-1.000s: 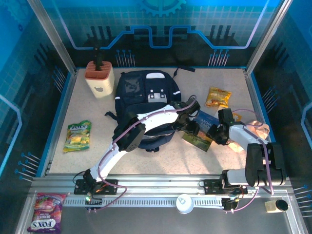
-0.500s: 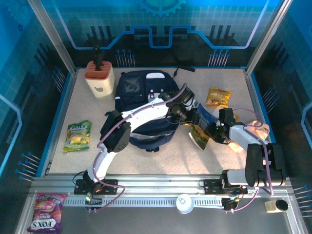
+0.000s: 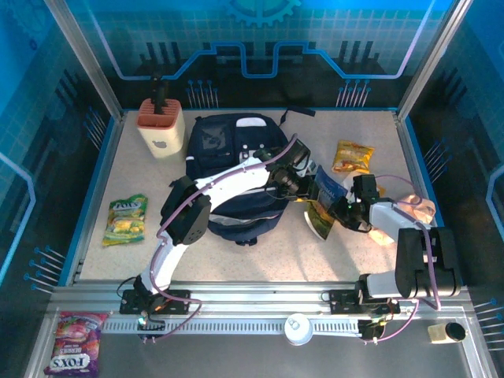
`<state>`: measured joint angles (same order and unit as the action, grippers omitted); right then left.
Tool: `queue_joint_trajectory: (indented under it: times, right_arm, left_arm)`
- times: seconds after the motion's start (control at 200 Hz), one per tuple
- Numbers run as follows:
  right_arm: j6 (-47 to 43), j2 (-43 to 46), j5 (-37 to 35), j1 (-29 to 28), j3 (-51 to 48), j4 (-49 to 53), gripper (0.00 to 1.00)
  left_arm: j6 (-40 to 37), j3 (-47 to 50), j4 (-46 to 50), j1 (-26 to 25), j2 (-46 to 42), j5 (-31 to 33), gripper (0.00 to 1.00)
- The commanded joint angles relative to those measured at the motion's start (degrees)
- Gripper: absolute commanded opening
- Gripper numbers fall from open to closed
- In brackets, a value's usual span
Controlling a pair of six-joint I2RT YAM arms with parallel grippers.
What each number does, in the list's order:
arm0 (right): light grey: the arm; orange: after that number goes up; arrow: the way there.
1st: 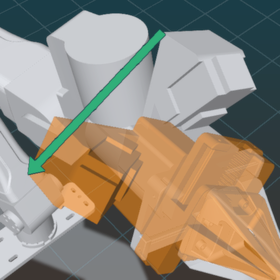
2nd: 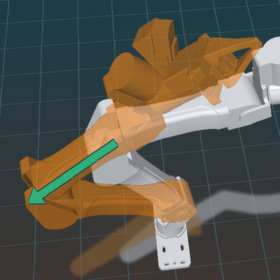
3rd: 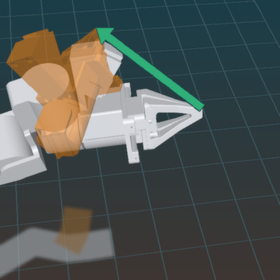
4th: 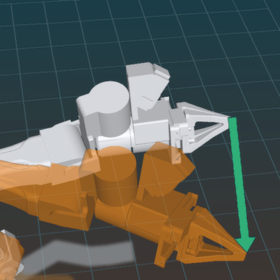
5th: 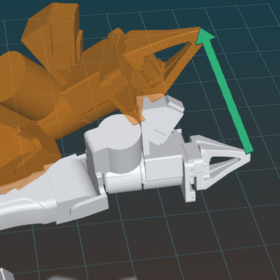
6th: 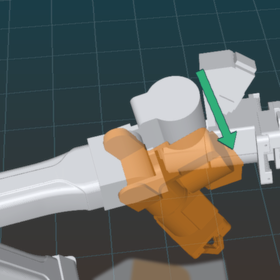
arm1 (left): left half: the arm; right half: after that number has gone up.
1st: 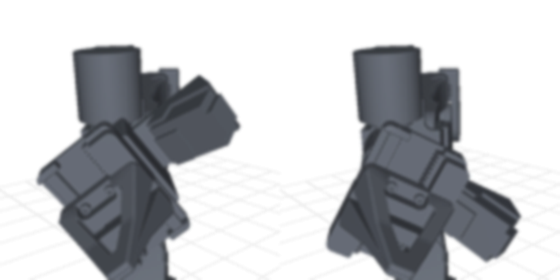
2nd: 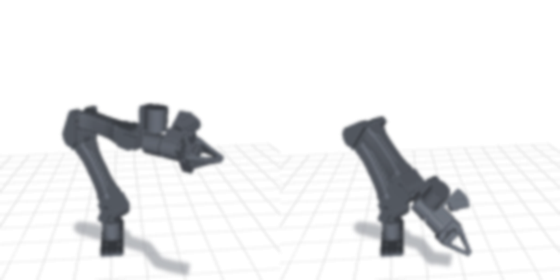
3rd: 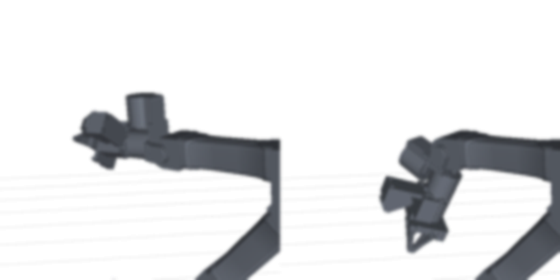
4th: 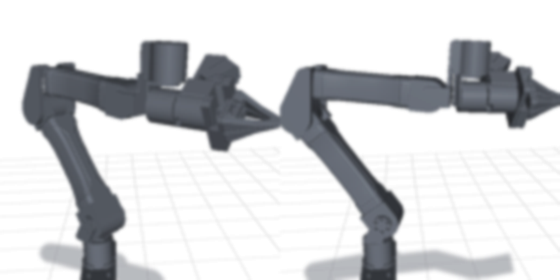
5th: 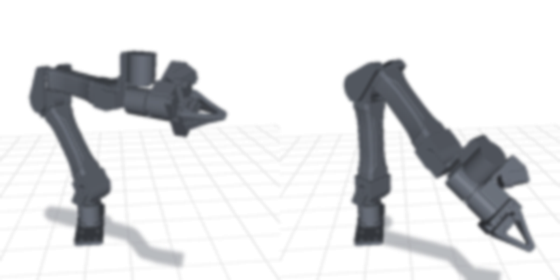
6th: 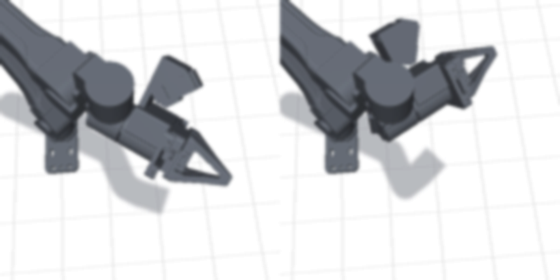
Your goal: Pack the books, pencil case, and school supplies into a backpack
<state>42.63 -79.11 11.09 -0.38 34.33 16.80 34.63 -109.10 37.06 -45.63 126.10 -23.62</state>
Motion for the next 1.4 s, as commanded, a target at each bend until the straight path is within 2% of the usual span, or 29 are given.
queue_joint_trajectory:
  times: [0.0, 0.19, 0.335, 0.47, 0.59, 0.755, 0.9, 1.001, 1.141, 1.391]
  right_arm:
    - [0.37, -1.02, 4.74, -1.65, 0.39, -2.63, 0.28]
    - [0.72, -0.60, 4.58, -1.90, 0.57, -3.17, 0.28]
    - [0.69, 0.43, 2.81, -1.89, 0.70, -2.24, 0.30]
    - [0.78, 2.82, -0.69, -1.64, 0.75, 0.08, 0.38]
    - [1.13, 6.00, -1.08, -1.16, 0.41, 0.33, 0.50]
    - [3.65, 10.67, 6.69, -1.10, -1.48, -6.58, 0.57]
    - [9.33, 12.96, 12.53, -1.96, -2.78, -14.23, 0.64]
    - [12.32, 13.59, 12.57, -4.52, -2.12, -16.75, 0.71]
    - [19.82, 12.73, 11.63, -10.55, -1.98, -24.38, 0.76]
    - [35.87, 5.50, 5.57, -24.00, -1.22, -42.09, 0.86]
  left_arm:
    - [1.12, 0.77, -0.17, -0.45, 1.57, -1.14, 0.30]
    - [-0.30, 0.53, 1.73, 0.33, 1.51, 0.88, 0.27]
    - [-1.03, 0.62, 1.64, 1.51, 0.44, 1.47, 0.12]
    - [-1.47, 2.25, -0.20, 3.02, -3.26, 0.36, 0.00]
    - [-0.46, 5.99, -3.58, 5.21, -8.72, -1.04, 0.00]
    - [4.74, 15.05, -11.84, 9.95, -17.30, -2.79, 0.00]
    - [9.69, 24.24, -19.32, 14.66, -24.82, -1.45, 0.00]
    - [13.27, 30.60, -24.42, 17.18, -30.02, 1.73, 0.00]
    - [19.16, 39.48, -31.52, 19.43, -36.32, 7.77, 0.00]
    - [27.09, 49.54, -39.12, 19.70, -44.57, 18.15, 0.00]
